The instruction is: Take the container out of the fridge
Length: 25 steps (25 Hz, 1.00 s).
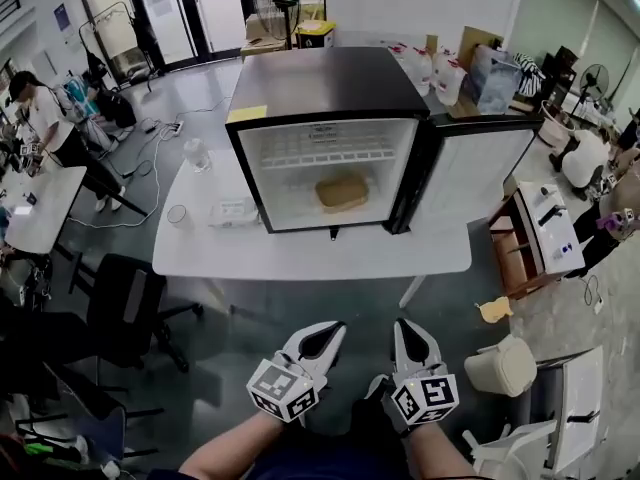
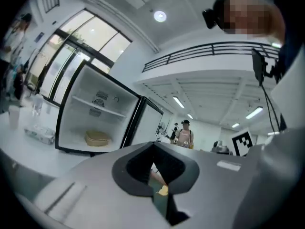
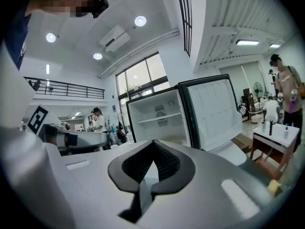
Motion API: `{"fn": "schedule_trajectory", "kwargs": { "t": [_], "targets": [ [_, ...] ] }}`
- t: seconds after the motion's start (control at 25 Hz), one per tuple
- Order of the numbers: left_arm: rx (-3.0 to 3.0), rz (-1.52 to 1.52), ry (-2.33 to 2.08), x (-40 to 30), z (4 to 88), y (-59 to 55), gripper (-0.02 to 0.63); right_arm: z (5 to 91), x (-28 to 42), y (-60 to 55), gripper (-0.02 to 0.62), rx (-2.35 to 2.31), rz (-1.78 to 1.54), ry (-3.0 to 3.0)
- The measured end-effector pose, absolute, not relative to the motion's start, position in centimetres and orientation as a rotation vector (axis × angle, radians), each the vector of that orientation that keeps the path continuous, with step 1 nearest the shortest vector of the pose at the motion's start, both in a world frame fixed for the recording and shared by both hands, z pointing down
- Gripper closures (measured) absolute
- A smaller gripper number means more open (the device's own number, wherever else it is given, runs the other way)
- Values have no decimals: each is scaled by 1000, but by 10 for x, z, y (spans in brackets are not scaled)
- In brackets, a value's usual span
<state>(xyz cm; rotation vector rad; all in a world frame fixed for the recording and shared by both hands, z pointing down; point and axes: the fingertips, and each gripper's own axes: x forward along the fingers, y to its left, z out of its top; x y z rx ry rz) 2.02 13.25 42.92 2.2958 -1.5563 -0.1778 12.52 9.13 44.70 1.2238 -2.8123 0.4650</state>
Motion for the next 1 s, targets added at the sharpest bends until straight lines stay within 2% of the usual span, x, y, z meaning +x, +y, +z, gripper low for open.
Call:
{"fn": "schedule_trajectory", "kwargs": {
  "t": [0.16, 0.44, 1.0],
  "targets": [
    [2359, -44, -1601, -23, 426, 186, 604, 436, 101, 144, 591, 1333, 444, -2752],
    [2312, -128, -1676, -66, 401, 217, 604, 415, 80, 190, 589, 1380, 424, -2725],
    [2315, -117, -1799, -32, 379, 200, 604, 423, 97, 175, 589, 1244, 439, -2834]
  ]
}}
